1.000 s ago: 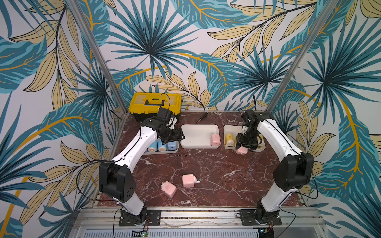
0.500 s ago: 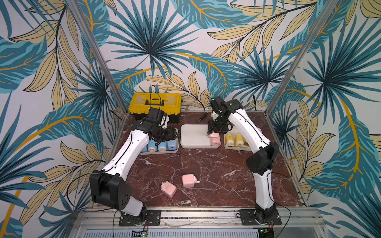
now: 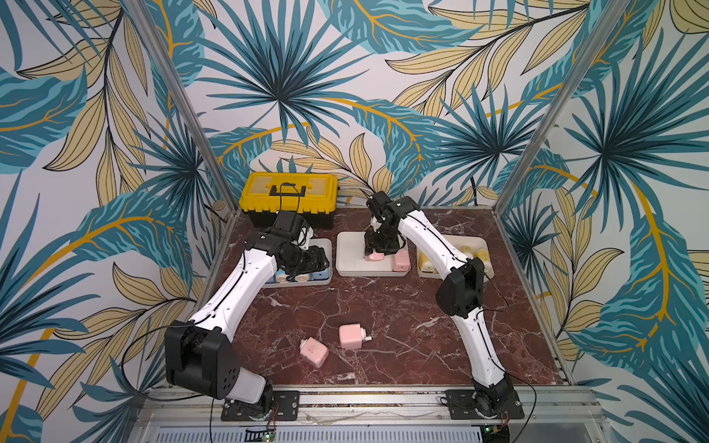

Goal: Place the pencil sharpeners by color into the storage box
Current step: Place the pencil sharpener in the storage box.

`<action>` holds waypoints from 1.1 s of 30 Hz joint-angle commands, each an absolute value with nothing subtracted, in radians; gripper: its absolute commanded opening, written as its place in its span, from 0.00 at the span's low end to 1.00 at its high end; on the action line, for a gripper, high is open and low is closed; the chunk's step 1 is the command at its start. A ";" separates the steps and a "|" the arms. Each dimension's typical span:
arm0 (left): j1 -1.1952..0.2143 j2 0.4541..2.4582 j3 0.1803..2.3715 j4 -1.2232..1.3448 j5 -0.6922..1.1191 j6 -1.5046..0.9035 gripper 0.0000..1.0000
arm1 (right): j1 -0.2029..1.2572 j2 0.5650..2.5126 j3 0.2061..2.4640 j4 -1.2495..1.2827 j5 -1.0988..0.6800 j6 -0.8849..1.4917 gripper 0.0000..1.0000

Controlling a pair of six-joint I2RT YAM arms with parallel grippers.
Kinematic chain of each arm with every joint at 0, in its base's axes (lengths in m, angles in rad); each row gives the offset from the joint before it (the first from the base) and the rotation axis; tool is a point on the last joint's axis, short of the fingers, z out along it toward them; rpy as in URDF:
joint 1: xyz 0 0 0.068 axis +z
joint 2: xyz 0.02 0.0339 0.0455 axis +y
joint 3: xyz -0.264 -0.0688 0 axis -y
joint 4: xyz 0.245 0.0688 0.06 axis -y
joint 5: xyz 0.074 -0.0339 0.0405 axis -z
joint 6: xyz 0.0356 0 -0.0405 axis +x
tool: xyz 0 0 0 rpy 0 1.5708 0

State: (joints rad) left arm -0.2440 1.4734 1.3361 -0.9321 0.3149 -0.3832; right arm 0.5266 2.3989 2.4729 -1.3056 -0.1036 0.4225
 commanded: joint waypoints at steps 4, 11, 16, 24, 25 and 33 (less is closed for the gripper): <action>-0.233 1.451 1.310 -0.932 0.321 -0.360 0.69 | 0.528 2.428 2.489 -1.329 -0.054 0.437 0.46; -0.232 1.456 1.307 -0.931 0.327 -0.363 0.68 | 0.525 2.446 2.484 -1.363 -0.026 0.447 0.46; -0.233 1.452 1.295 -0.931 0.326 -0.360 0.68 | 0.514 2.462 2.464 -1.358 -0.039 0.461 0.47; -0.232 1.456 1.292 -0.932 0.327 -0.361 0.68 | 0.499 2.480 2.456 -1.353 -0.049 0.478 0.46; -0.234 1.456 1.293 -0.931 0.327 -0.361 0.68 | 0.498 2.482 2.454 -1.353 -0.048 0.480 0.46; -0.232 1.466 1.295 -0.931 0.332 -0.359 0.69 | 0.489 2.498 2.453 -1.355 -0.059 0.483 0.47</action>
